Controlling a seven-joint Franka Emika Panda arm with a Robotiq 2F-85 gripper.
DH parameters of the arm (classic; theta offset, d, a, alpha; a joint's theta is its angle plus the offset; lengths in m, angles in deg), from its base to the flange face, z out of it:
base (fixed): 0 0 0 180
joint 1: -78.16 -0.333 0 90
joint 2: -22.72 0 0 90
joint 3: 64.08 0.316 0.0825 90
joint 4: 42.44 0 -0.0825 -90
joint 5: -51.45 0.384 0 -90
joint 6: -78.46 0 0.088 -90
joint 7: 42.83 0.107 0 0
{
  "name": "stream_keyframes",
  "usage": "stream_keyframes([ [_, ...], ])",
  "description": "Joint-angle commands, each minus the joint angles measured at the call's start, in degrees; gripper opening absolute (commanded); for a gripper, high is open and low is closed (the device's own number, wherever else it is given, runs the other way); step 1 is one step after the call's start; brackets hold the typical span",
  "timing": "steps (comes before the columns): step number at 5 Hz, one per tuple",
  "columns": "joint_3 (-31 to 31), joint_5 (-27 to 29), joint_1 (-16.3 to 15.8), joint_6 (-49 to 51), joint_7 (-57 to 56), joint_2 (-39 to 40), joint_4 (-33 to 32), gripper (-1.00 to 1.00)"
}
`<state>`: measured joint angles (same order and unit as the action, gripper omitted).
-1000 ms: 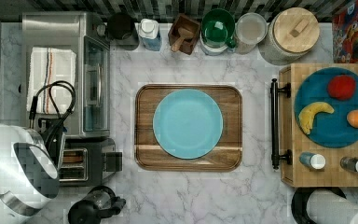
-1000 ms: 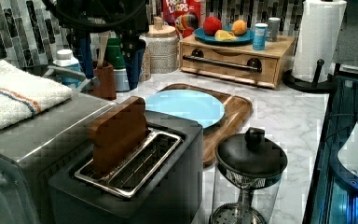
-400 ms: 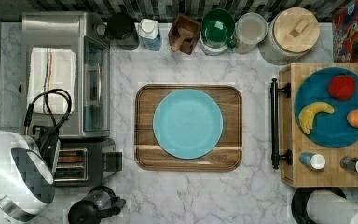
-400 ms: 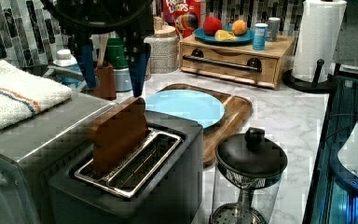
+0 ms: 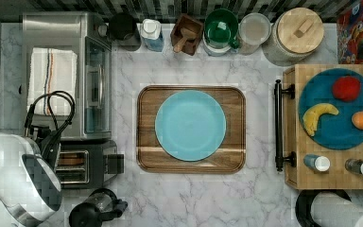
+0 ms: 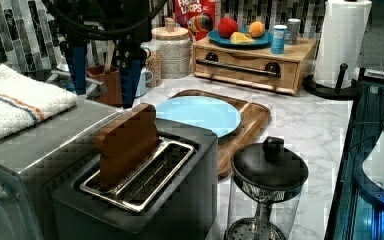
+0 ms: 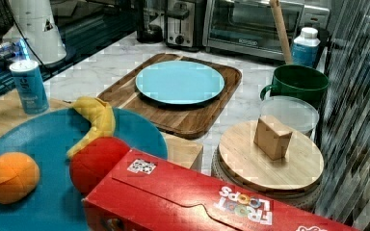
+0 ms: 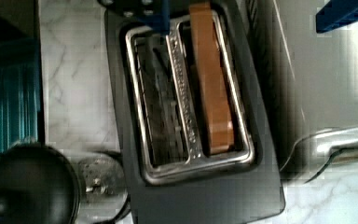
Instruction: Pick up the toast.
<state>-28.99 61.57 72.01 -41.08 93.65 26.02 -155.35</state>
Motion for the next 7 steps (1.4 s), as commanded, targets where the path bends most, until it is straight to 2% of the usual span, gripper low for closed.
stream_keyframes([
  [1, 8.0, 2.1, -7.4, -3.2, 2.9, -0.9, -1.7, 1.00],
  [2, 8.4, 0.3, -7.6, -2.9, 3.9, 0.0, -1.3, -0.93],
  [4, 9.7, -4.7, -6.6, 0.8, 6.8, 2.3, 2.6, -1.00],
  [5, 9.5, -6.5, -5.8, 5.8, 6.5, 3.5, 6.9, -1.00],
  [6, 8.6, -6.9, -4.6, 7.4, 3.1, 2.5, 9.9, -1.00],
  [7, 8.2, -5.1, -2.2, 9.8, -1.9, 0.6, 13.1, -1.00],
])
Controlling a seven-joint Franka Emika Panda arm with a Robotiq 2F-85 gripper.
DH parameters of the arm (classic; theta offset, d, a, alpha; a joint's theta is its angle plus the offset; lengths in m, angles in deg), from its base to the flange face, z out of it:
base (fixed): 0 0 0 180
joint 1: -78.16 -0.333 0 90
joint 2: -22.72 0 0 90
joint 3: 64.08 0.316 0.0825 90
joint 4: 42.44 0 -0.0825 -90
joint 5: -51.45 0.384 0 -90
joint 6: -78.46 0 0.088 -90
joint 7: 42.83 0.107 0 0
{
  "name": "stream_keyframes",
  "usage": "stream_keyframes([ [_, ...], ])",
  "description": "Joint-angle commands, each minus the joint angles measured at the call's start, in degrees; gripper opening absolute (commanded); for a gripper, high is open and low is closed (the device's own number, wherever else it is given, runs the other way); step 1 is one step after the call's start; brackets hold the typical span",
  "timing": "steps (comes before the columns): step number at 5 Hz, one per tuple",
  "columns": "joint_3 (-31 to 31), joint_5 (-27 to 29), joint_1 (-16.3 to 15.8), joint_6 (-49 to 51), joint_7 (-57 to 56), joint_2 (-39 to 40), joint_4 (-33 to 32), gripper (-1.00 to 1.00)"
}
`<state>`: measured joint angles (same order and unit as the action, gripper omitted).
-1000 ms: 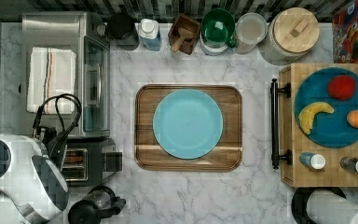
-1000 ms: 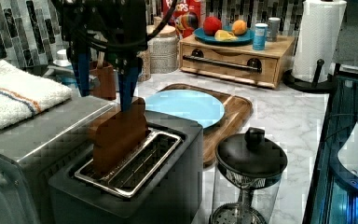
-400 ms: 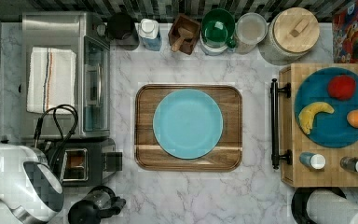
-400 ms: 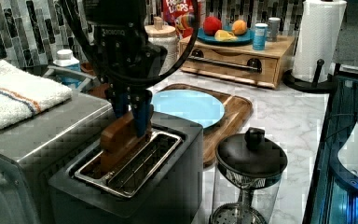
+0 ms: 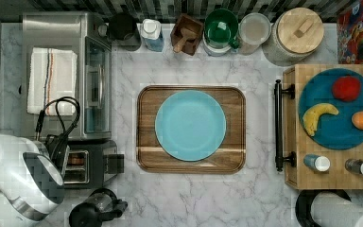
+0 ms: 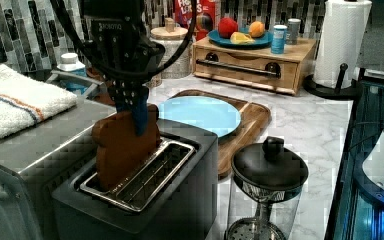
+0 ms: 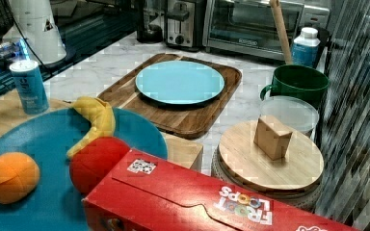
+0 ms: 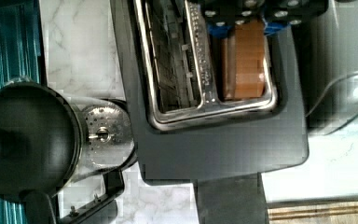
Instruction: Pick up the toast.
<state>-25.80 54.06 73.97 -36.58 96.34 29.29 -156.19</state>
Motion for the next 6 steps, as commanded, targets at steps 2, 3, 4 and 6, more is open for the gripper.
stream_keyframes([
  [2, 1.9, 6.3, -0.3, 8.5, -12.6, -7.1, 16.8, -1.00],
  [3, -0.9, 10.5, 3.3, 9.1, -19.9, -11.1, 13.5, -1.00],
  [4, -5.5, 13.4, 6.9, 9.0, -26.4, -14.6, 8.6, -1.00],
  [6, -17.6, 14.0, 12.5, 4.9, -42.9, -17.3, -2.2, -1.00],
])
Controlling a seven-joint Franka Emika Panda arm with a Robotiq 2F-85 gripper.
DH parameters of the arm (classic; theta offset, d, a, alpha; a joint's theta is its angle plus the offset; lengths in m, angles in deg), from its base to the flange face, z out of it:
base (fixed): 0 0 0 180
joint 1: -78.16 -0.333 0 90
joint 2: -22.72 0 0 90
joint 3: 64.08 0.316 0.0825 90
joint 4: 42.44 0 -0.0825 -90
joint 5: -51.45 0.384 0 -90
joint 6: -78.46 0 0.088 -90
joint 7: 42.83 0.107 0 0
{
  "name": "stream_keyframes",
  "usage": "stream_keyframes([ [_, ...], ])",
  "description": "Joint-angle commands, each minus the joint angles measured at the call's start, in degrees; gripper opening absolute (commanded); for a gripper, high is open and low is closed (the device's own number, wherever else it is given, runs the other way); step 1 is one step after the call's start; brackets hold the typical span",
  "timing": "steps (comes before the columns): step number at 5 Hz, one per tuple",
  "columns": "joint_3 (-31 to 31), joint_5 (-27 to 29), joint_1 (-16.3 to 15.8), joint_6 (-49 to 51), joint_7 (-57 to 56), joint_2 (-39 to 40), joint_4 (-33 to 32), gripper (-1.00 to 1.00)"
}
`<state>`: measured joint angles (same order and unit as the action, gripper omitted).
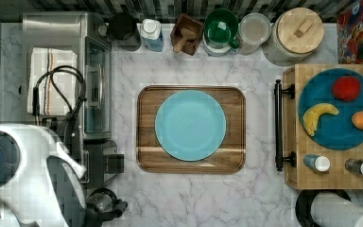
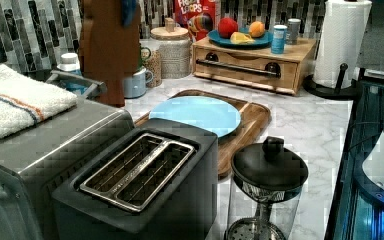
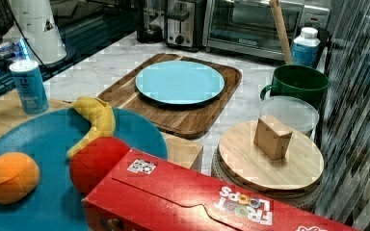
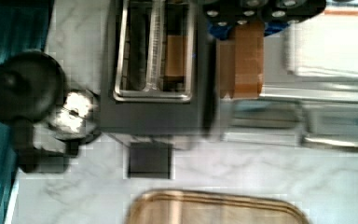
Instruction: Pick up the toast.
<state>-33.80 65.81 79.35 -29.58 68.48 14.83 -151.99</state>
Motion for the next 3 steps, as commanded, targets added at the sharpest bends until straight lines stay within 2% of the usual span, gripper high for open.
stream_keyframes([
  [1, -12.6, -0.5, 9.4, -0.4, -20.4, -2.5, -7.2, -1.00],
  [2, -14.8, -3.8, 9.8, -1.0, -25.3, -4.1, -10.0, -1.00],
  [3, -14.3, -9.7, 10.5, -1.1, -24.6, -5.3, -12.2, -1.00],
])
